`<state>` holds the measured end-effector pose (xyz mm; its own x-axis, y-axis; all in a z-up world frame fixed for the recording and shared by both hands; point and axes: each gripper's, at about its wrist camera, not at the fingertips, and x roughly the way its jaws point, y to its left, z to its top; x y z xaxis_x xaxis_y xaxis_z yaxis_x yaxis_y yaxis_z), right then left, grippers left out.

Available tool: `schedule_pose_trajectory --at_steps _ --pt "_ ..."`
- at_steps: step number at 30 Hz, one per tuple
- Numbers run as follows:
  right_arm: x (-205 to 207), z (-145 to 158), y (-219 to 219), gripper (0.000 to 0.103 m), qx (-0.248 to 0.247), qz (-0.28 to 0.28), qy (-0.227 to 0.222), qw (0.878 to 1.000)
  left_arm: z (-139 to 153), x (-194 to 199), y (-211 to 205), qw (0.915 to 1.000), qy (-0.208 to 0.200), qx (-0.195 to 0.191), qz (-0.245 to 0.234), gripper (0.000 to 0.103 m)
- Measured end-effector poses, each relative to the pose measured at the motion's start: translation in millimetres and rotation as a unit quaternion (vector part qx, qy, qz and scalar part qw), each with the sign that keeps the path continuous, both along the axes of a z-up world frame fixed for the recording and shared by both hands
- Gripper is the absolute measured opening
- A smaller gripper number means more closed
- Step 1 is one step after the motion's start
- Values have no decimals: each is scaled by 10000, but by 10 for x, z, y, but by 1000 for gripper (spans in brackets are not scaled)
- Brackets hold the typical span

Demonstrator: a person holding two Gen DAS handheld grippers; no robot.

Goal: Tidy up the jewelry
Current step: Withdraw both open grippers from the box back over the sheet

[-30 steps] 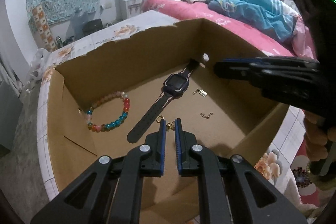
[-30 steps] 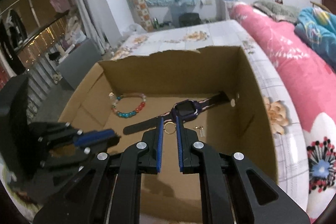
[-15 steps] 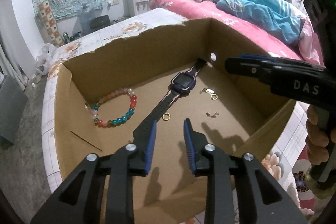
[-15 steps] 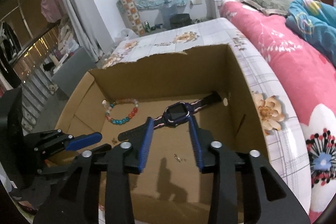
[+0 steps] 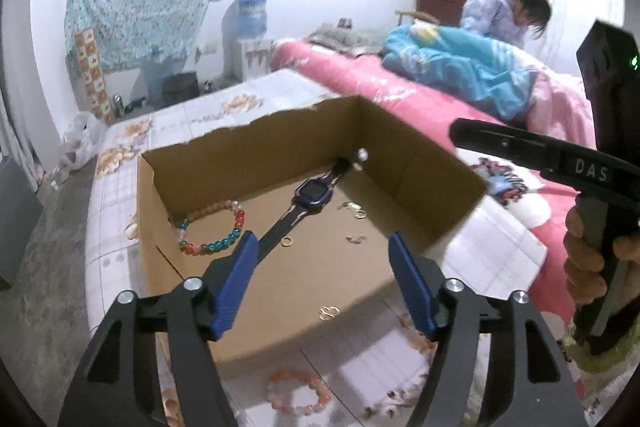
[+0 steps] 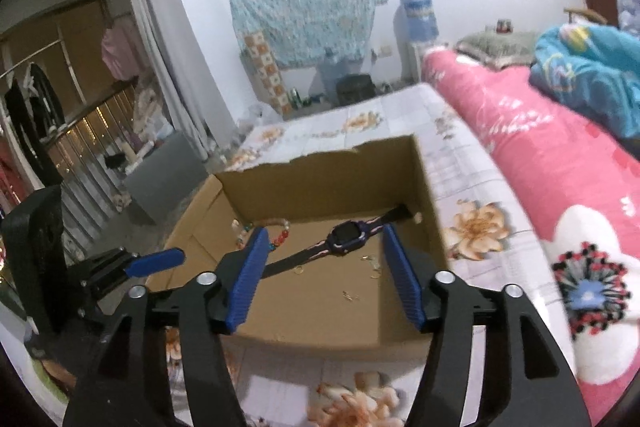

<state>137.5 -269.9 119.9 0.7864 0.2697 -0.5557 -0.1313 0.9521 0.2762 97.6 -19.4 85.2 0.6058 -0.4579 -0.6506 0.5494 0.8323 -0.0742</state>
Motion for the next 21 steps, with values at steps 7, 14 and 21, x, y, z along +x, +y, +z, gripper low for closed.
schedule_pose_trajectory --at_steps 7,14,21 --pt "-499 26 -439 62 -249 -478 -73 9985 41 -418 21 9994 -136 6 -312 85" --pt "-576 -337 -504 62 -151 -657 549 9962 -315 -520 -220 9979 428 296 -377 89" --pt "-511 -845 -325 62 -157 -704 1488 9862 -781 -357 -415 9886 1133 981 177 89"
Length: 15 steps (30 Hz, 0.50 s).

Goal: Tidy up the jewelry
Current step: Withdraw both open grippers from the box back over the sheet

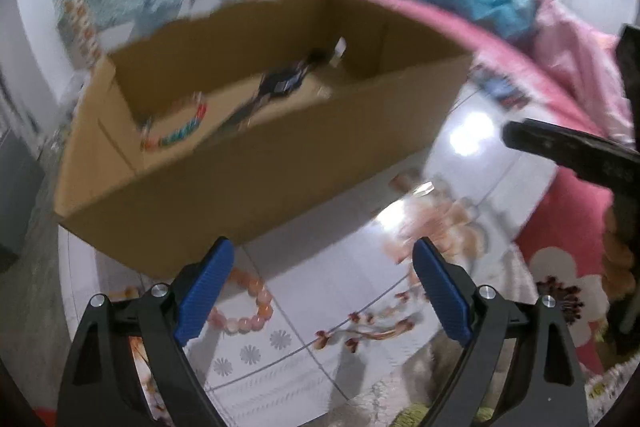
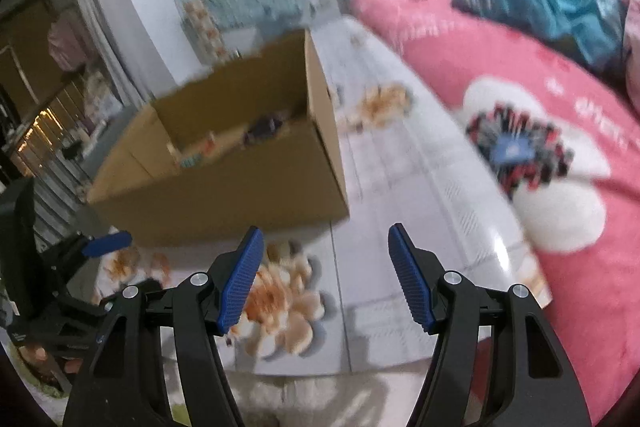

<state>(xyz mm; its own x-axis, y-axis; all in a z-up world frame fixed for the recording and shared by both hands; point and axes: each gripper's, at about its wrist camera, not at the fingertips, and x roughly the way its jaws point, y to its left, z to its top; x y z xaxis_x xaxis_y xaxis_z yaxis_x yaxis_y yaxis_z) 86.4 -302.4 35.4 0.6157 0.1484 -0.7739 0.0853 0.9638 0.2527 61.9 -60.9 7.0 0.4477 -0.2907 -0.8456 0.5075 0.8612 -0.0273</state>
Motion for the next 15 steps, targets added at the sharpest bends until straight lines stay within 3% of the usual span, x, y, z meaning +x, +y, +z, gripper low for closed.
schedule_pose_trajectory --at_steps 5,15 --pt "0 -184 65 62 126 48 384 9992 -199 84 -73 9990 353 181 205 89" --pt "42 -240 128 66 153 169 562 9982 -389 27 -122 9975 492 473 175 89"
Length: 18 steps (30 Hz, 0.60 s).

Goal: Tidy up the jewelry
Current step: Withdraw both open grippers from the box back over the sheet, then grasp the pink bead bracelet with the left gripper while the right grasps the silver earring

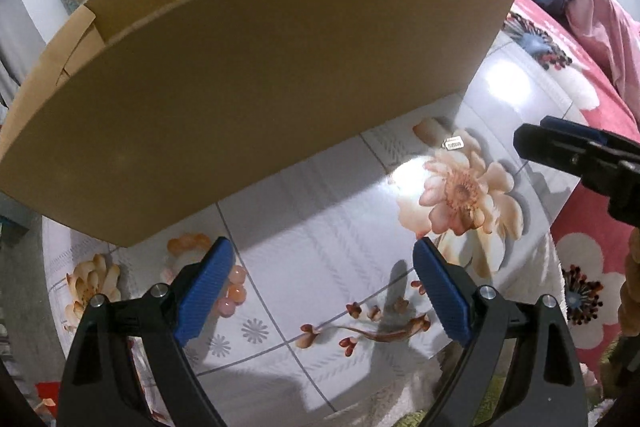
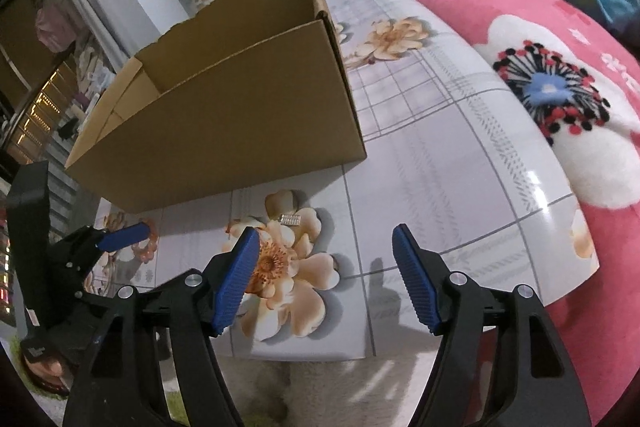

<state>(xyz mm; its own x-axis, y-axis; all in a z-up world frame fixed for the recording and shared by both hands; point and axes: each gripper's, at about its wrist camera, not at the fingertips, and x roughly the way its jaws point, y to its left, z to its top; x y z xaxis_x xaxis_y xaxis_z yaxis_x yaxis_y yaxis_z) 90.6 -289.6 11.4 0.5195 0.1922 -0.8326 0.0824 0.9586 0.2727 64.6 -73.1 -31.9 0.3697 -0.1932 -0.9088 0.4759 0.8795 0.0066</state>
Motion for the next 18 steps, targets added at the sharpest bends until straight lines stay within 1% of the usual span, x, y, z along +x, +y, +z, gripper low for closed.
schedule_pose_trajectory --at_steps 5,11,18 --pt "43 -31 40 66 39 64 47 10000 -32 -21 -16 9999 -54 155 -48 90" --pt "110 -54 77 66 67 116 67 9999 -34 -34 -62 9996 -78 246 -74 93" --pt "120 -64 82 66 88 124 66 9999 -94 -37 -229 9993 -113 335 -104 95"
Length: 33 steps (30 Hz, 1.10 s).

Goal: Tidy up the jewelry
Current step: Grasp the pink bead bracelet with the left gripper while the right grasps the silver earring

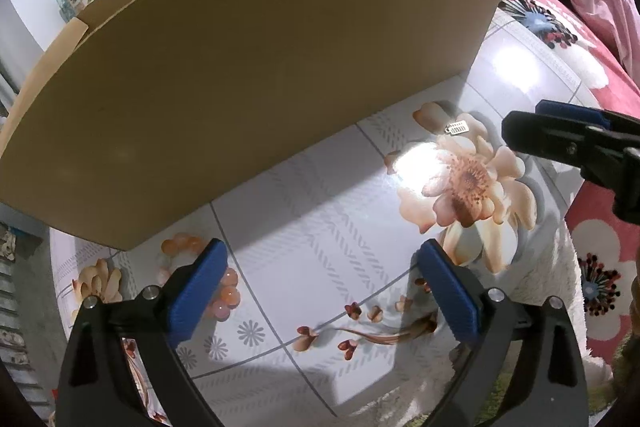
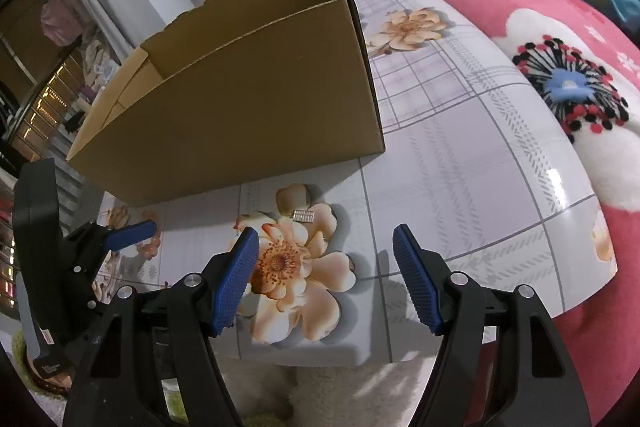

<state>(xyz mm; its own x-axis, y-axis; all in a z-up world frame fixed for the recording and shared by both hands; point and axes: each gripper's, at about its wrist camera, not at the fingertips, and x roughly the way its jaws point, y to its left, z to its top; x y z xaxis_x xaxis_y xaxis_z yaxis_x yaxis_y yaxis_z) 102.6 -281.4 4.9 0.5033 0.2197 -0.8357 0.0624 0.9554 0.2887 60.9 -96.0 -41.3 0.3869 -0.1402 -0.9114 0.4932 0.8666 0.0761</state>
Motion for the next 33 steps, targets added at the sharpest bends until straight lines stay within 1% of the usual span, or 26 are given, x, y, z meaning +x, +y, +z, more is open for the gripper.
schedule_pose_trajectory --at_steps 7,9,12,15,18,19,20,25,26,29,31,33 --pt "10 -4 10 66 3 15 -32 10000 14 10 0 10000 -26 -46 14 95" --pt "12 -1 16 66 4 22 -40 10000 81 -2 60 9997 -119 -233 -38 96" --pt "-6 15 4 66 -20 37 -65 10000 257 -83 229 9969 -444 -625 -195 95" --pt "7 10 4 66 0 38 -72 10000 332 -192 433 9939 -713 -807 -233 95" --pt "28 -5 22 66 31 54 -69 10000 294 -264 627 9927 -657 -998 -142 95" --pt "35 -9 29 66 34 65 -70 9999 273 -291 684 9924 -626 -1060 -92 94" --pt "40 -10 34 66 40 75 -70 9999 265 -308 724 9919 -631 -1101 -44 89" --pt "52 -3 70 66 38 98 -55 9999 300 -314 837 9888 -821 -1244 87 79" --pt "49 -1 73 66 44 102 -64 9999 304 -299 851 9885 -844 -1248 96 77" --pt "31 0 70 66 41 91 -63 9999 286 -238 849 9890 -848 -1211 65 63" --pt "23 2 65 66 40 78 -63 9999 274 -219 836 9893 -842 -1191 -5 56" --pt "13 5 58 66 35 51 -67 10000 256 -209 818 9904 -846 -1093 -65 54"
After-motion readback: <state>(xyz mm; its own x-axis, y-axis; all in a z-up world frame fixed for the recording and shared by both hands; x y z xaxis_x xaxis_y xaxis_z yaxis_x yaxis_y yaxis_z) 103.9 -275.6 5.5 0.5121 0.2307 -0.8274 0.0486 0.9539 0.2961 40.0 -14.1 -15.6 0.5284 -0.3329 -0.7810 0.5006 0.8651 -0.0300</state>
